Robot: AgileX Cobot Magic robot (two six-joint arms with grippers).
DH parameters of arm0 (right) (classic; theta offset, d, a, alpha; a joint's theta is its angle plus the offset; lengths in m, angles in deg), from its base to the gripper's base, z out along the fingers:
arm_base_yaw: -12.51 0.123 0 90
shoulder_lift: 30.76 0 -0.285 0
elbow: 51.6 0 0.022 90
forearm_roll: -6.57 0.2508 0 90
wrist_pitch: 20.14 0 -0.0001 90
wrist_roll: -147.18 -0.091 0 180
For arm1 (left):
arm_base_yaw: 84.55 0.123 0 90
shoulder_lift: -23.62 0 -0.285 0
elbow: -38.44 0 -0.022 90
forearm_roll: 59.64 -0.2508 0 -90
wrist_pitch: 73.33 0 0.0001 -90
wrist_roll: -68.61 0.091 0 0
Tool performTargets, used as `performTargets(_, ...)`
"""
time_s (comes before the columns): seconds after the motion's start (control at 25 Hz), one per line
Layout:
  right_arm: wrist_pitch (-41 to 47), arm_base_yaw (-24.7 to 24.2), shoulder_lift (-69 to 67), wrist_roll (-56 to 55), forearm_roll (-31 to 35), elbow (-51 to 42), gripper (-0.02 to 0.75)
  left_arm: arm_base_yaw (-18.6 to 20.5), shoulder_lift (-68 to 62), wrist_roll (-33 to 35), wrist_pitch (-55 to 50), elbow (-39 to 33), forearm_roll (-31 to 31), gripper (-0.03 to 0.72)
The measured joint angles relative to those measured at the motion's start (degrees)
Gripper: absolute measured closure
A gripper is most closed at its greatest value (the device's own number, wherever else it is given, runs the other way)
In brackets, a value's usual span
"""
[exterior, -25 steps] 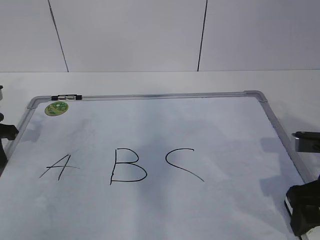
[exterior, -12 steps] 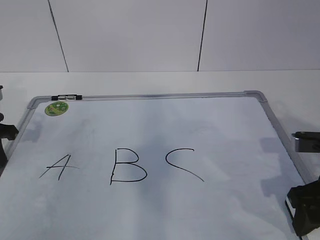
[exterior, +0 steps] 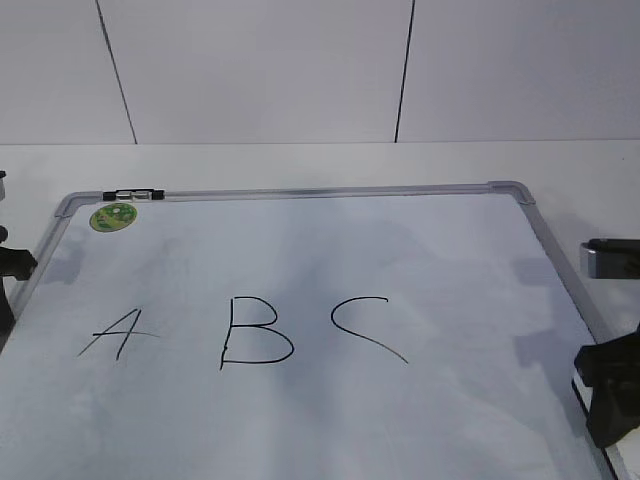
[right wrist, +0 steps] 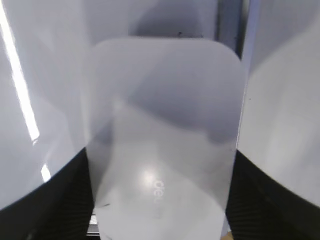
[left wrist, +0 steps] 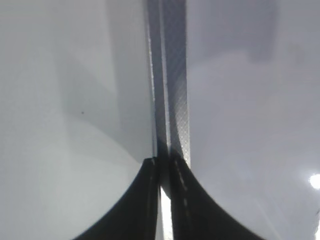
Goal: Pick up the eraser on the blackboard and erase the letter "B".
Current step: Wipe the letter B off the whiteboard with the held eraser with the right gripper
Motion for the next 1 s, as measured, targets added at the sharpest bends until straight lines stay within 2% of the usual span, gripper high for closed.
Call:
performTargets(0.4, 9.38, 0.0, 0.0, 0.0, -1.67, 9.95, 0.223, 0.0, 0.0, 0.0, 0.0, 0.0, 0.0, 0.666)
performTargets(0.68, 10.68, 0.81, 0.0, 0.0, -0.89, 18.29, 0.223, 0.0, 0.0, 0.0, -0.2, 0.0, 0.0, 0.666)
performTargets(0.8, 10.99, 3.92, -0.03, 0.0, -0.78, 20.64, 0.223, 0.0, 0.0, 0.0, -0.2, 0.09, 0.0, 0.666)
performTargets(1.0, 11.13, 12.08, -1.09, -1.51, -0.44, 23.5, 0.223, 0.0, 0.0, 0.0, -0.43, 0.09, 0.0, 0.666)
